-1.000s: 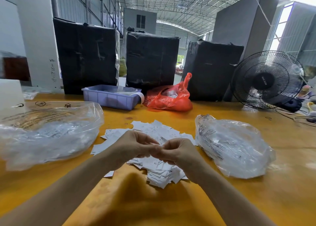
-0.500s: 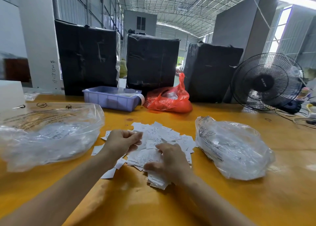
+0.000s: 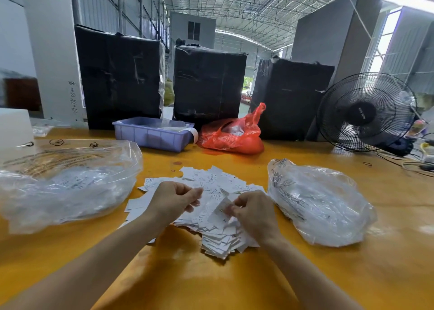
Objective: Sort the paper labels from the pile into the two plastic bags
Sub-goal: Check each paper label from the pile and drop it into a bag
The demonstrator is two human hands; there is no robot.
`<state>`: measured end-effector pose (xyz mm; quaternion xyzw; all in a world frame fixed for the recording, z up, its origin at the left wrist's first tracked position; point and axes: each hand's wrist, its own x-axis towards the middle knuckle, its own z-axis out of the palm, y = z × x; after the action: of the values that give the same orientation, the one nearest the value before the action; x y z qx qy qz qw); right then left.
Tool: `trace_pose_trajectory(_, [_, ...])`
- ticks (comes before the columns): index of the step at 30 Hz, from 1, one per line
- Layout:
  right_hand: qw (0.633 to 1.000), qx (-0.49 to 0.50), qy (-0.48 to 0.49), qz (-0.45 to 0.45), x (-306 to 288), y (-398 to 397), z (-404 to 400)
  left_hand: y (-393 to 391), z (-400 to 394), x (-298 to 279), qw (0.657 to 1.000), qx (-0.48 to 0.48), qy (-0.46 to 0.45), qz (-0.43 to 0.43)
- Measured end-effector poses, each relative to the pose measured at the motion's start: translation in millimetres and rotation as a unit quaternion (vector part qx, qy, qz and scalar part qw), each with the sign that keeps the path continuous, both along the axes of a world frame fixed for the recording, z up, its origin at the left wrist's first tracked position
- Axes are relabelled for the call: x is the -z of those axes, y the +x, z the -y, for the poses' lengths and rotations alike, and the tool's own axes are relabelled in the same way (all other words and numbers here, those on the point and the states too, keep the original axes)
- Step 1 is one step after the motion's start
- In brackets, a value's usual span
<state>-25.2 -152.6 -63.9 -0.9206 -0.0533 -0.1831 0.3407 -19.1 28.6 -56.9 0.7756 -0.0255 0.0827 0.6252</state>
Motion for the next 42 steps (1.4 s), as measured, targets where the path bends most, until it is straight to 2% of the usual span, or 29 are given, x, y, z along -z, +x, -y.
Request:
trace_pose_trajectory(2, [0.989, -0.024, 0.145, 0.013, -7.0, -2.1, 5.8, 0.4, 0.1, 1.5, 1.0, -0.001, 0.011, 0.005])
trace_pose_trajectory(5, [0.914, -0.084, 0.397, 0.007, -18.5, -8.8, 6.4, 0.8, 0.7, 3.4, 1.0, 0.001, 0.028, 0.004])
trace_pose_trajectory(7, [0.878, -0.104, 0.467, -0.008, -21.0, -11.8, 1.9, 0.4, 1.5, 4.1, 1.0, 0.004, 0.03, 0.001])
trace_pose_trajectory(9, [0.877, -0.112, 0.466, -0.016, -20.2, -13.9, -3.1, -0.1, 2.8, 3.6, 1.0, 0.01, 0.024, -0.001])
trace_pose_trajectory(18, [0.928, -0.11, 0.356, -0.011, -16.0, -17.0, -5.8, -3.4, 6.8, -0.4, 1.0, 0.026, 0.0, -0.014])
trace_pose_trajectory(28, [0.929, -0.143, 0.336, -0.067, -15.9, -17.3, -5.0, -3.7, 5.1, -3.9, 0.996, 0.014, -0.057, -0.061])
trace_pose_trajectory(37, [0.925, -0.171, 0.314, -0.129, -15.7, -13.7, -1.9, -5.3, 2.8, -6.0, 0.995, 0.02, -0.067, -0.068])
trace_pose_trajectory(42, [0.923, -0.165, 0.322, -0.131, -15.0, -12.8, -0.2, -5.7, 2.4, -5.6, 0.996, 0.033, -0.057, -0.068])
